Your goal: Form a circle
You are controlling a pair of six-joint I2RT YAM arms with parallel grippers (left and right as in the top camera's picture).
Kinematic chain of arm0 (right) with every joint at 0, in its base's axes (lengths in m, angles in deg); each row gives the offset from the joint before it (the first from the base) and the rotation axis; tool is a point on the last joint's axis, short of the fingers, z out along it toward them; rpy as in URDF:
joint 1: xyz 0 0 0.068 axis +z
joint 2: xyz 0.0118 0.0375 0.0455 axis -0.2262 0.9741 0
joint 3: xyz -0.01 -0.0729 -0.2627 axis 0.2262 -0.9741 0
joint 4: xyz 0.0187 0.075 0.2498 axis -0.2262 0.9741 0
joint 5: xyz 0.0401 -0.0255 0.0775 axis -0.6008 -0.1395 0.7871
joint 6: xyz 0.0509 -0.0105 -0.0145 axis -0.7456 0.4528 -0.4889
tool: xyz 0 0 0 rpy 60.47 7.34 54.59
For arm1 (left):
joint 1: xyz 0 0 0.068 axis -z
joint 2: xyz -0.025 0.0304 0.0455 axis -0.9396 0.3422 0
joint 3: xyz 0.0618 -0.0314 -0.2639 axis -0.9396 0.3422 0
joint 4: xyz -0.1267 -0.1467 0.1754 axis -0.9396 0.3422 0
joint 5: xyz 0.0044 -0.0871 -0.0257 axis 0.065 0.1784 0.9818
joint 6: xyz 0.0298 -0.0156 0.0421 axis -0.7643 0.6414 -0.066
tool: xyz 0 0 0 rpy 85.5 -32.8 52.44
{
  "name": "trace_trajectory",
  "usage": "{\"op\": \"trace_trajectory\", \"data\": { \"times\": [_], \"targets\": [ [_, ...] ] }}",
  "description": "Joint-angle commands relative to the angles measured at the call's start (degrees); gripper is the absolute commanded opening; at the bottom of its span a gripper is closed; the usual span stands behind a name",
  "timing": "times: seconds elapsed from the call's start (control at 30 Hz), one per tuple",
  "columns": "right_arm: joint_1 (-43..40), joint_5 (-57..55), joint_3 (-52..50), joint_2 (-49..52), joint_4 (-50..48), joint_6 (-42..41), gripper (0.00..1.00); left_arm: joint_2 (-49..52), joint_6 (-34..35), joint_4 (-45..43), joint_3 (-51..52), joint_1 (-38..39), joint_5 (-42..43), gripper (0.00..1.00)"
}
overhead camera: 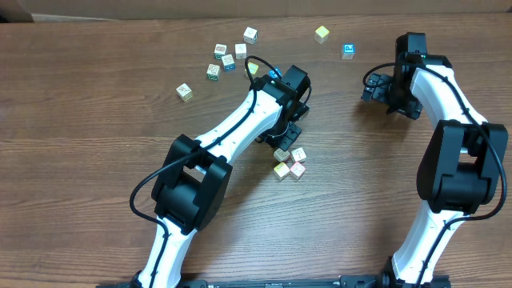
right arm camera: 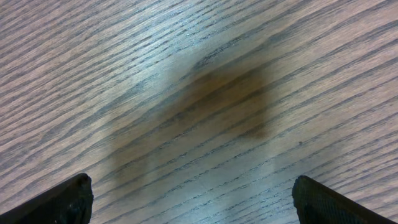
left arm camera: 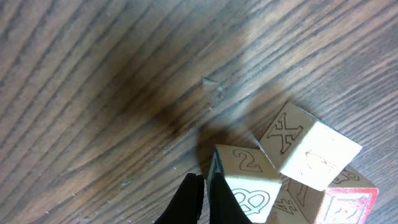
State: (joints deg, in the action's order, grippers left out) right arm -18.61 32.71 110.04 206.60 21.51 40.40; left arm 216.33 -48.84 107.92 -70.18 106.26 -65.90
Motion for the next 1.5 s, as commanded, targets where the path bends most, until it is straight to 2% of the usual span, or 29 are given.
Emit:
{"op": "trace_trajectory", "data": {
  "times": [0.0,0.1,0.2,0.37,0.53,0.6,1.1,1.47],
  "targets": [
    [-0.1,-0.2,0.6,-0.7,-0.2,0.0,1.00,0.6,1.6,-0.7,0.0,0.1,-4.2,0.04],
    [-0.1,-0.2,0.6,-0.7,-0.2,0.0,1.00,-0.5,3.5,0.2,-2.8,0.0,-7.8,0.04],
    [-0.1,-0.2,0.6,-0.7,-0.2,0.0,1.00,-2.0,5.0,0.5,-5.1,0.0,-7.7,0.04],
    [-0.1,-0.2,0.6,-0.7,-0.2,0.0,1.00,-3.0,6.6,0.0,-7.6,0.0,-1.8,0.04],
    [-0.1,-0.2,0.6,-0.7,-0.2,0.0,1.00,-2.8,7.4,-2.0,-7.5,0.3,2.3,0.08],
    [-0.1,-0.2,0.6,-0.7,-0.2,0.0,1.00,-2.8,8.4,-2.5,-7.5,0.4,2.3,0.04],
    [-0.1,-0.2,0.6,-0.7,-0.2,0.0,1.00,-2.8,10.4,-5.8,-2.8,2.1,2.2,0.04],
    [-0.1,-0.2,0.6,-0.7,-0.2,0.0,1.00,-10.8,10.6,2.8,-3.3,2.1,2.3,0.04]
  ]
}}
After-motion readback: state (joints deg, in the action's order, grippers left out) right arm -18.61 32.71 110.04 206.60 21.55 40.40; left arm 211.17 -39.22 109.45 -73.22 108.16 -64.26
